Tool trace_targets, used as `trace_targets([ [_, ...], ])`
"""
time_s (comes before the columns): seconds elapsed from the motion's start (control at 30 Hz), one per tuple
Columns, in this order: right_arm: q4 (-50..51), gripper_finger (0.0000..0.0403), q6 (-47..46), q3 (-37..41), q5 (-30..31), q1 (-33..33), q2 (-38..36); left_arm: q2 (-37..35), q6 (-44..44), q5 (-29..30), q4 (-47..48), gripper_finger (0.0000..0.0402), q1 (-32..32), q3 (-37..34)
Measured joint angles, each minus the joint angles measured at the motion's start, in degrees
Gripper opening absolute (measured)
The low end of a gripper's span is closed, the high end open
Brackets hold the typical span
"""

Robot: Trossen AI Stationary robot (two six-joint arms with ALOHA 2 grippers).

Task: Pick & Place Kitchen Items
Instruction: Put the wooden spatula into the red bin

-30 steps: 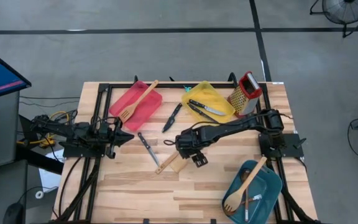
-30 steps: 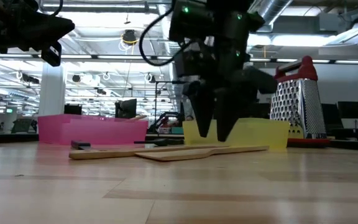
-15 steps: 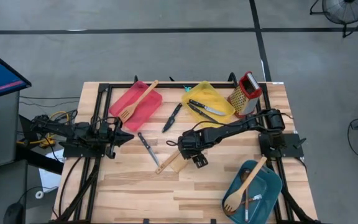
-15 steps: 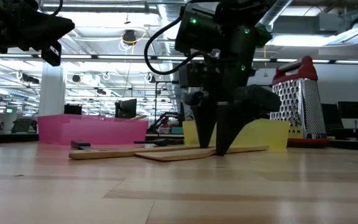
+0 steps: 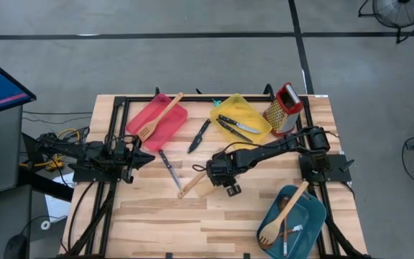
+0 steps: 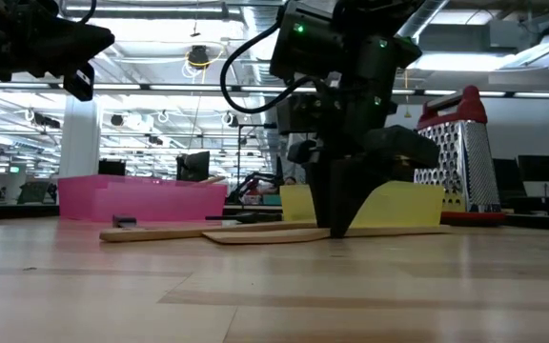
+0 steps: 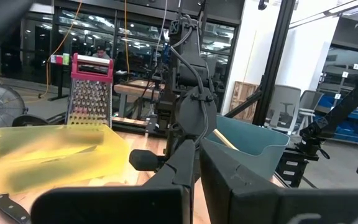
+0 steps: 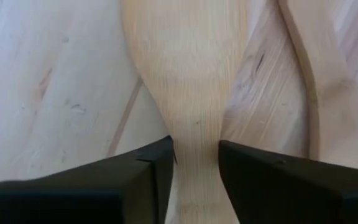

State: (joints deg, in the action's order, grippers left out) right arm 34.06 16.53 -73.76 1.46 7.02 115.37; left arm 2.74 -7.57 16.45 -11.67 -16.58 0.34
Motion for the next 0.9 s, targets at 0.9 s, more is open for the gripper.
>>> trace_targets([
  [0.9, 0.52, 0.0099, -5.73, -5.95, -0.38, 2.07, 0.59, 0.00, -0.31, 0.00, -2.20, 0.0008, -0.02, 0.00],
])
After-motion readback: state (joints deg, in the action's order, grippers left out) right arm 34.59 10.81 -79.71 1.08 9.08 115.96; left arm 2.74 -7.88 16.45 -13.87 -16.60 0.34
